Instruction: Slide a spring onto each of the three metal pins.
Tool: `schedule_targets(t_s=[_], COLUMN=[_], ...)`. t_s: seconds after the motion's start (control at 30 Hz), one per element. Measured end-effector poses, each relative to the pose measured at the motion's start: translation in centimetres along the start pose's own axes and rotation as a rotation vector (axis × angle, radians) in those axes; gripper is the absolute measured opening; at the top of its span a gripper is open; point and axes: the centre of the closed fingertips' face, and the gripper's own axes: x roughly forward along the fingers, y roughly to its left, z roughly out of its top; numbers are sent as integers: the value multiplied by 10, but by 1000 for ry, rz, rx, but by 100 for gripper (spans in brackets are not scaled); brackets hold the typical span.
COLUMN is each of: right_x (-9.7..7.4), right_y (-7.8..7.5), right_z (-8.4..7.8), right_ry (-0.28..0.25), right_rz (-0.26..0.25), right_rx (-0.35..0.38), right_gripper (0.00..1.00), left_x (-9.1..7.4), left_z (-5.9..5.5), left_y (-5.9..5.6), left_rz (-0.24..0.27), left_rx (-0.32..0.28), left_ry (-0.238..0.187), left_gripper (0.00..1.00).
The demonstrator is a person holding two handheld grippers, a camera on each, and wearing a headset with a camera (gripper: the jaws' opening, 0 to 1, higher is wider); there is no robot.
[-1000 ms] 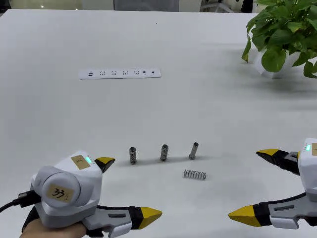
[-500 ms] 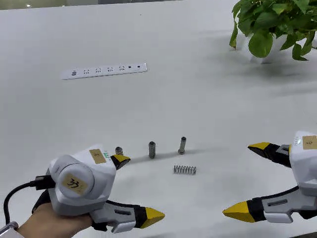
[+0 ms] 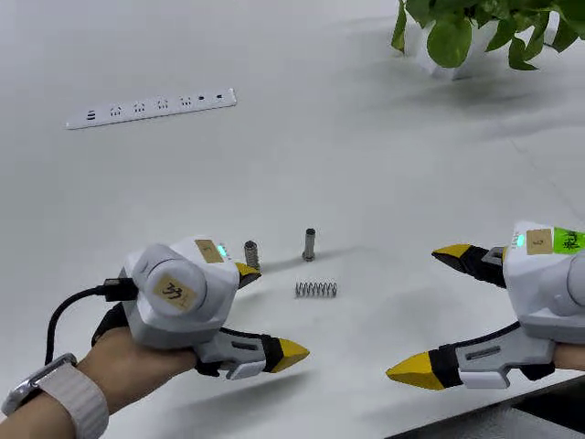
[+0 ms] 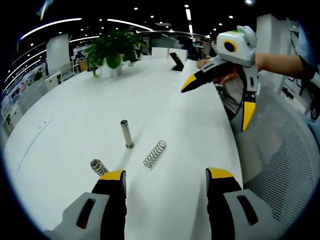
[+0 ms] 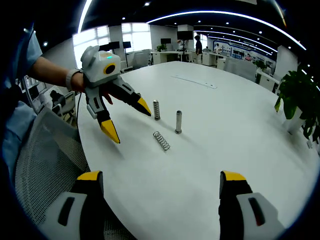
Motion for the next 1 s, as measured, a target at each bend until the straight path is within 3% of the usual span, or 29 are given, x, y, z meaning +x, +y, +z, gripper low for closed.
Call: schedule_targets(t_s=[0.1,0.23,0.3,0.43,0.63,0.8,0.87,1.0], right_x=[0,0,-1,-2,-4,-3,-2,-1], right_y=[0,-1,-1,-2,1,5,6,7], right_z=[-2,-6,-8,-13,-14,-14,-14,-12], right_ry=[1,6,4,6,4,4,4,0], right_rz=[-2,-5,-7,-9,-14,-12,-9,-7], right_rx=[8,18,30,42,60,67,65,66], right_gripper=[98,97,97,97,96,96,96,96], left_x=[11,22,27,37,41,42,41,41], left_z=[5,9,9,9,8,0,-3,-2], left_y=[2,8,8,10,13,12,9,13], left_rz=[-2,3,16,9,28,24,13,19], left_rx=[-6,-7,5,-14,7,21,16,29], left_ry=[-2,-2,31,45,80,127,131,127], left_gripper=[64,54,50,39,33,26,25,21])
